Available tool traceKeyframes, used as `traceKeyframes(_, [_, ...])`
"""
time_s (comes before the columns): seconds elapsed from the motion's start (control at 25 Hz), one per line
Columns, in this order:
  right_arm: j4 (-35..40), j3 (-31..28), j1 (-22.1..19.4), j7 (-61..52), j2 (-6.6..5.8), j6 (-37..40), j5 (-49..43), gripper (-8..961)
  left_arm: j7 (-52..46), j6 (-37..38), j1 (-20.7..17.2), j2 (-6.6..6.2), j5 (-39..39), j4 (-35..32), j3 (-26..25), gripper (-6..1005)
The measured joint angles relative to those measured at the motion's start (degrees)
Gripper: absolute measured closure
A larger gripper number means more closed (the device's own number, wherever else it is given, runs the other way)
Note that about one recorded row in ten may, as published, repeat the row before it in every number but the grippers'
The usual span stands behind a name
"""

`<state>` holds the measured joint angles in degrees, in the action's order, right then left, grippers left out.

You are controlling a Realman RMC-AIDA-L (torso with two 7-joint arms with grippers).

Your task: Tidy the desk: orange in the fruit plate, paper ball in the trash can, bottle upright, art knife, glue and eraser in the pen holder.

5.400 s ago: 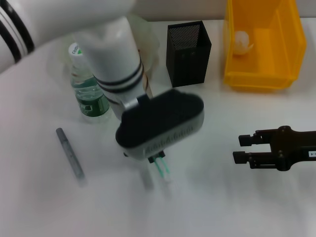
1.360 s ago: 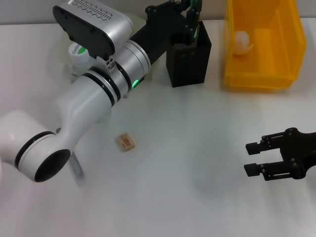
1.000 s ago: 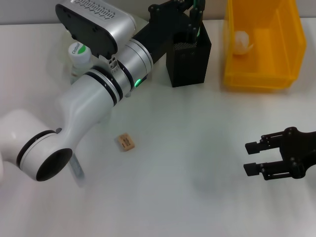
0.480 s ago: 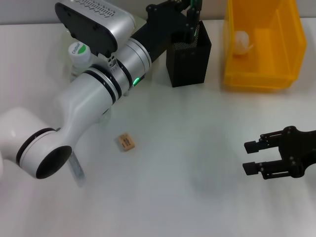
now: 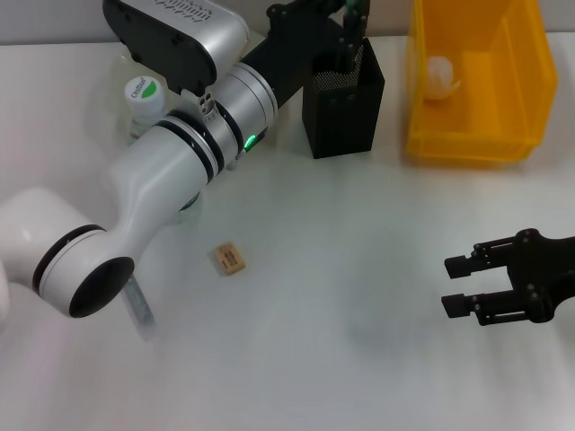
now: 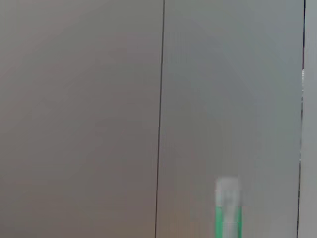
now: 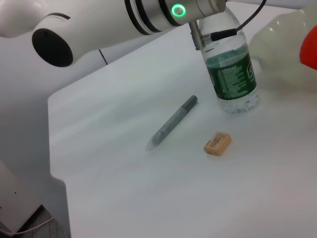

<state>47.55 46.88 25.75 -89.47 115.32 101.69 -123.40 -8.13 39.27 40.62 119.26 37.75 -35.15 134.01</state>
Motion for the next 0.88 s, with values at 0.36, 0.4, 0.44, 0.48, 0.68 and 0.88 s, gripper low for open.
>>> traceKeyframes(0.36, [0.00, 0.05, 0.00, 0.01, 0.00, -0.01, -0.05, 340, -0.04, -0.27, -0.01, 0.00, 0.48, -0.01, 0.00, 619])
traceKeyframes(0.4, [0.00, 0.05, 0.00, 0.01, 0.00, -0.01, -0.05, 339, -0.04, -0.27, -0.02, 0.00, 0.49, -0.01, 0.00, 573])
traceKeyframes(0.44, [0.00, 0.06, 0.00, 0.00, 0.00, -0.01, -0.06, 339, -0.06, -0.27, -0.02, 0.01, 0.49, -0.01, 0.01, 527])
traceKeyframes(0.48, [0.00, 0.05, 0.00, 0.00, 0.00, -0.01, -0.08, 339, -0.08, -0.28, -0.02, 0.01, 0.49, -0.03, 0.01, 481])
traceKeyframes(0.68, [0.00, -0.09, 0.00, 0.01, 0.00, -0.01, -0.09, 339, -1.21, -0.05, -0.12, 0.00, 0.41, -0.13, 0.03, 372])
traceKeyframes(0.88, [0.00, -0.42, 0.00, 0.01, -0.11, -0.01, -0.09, 339, -3.75, 2.78, -1.56, -0.14, -1.54, -0.73, 0.56, 341])
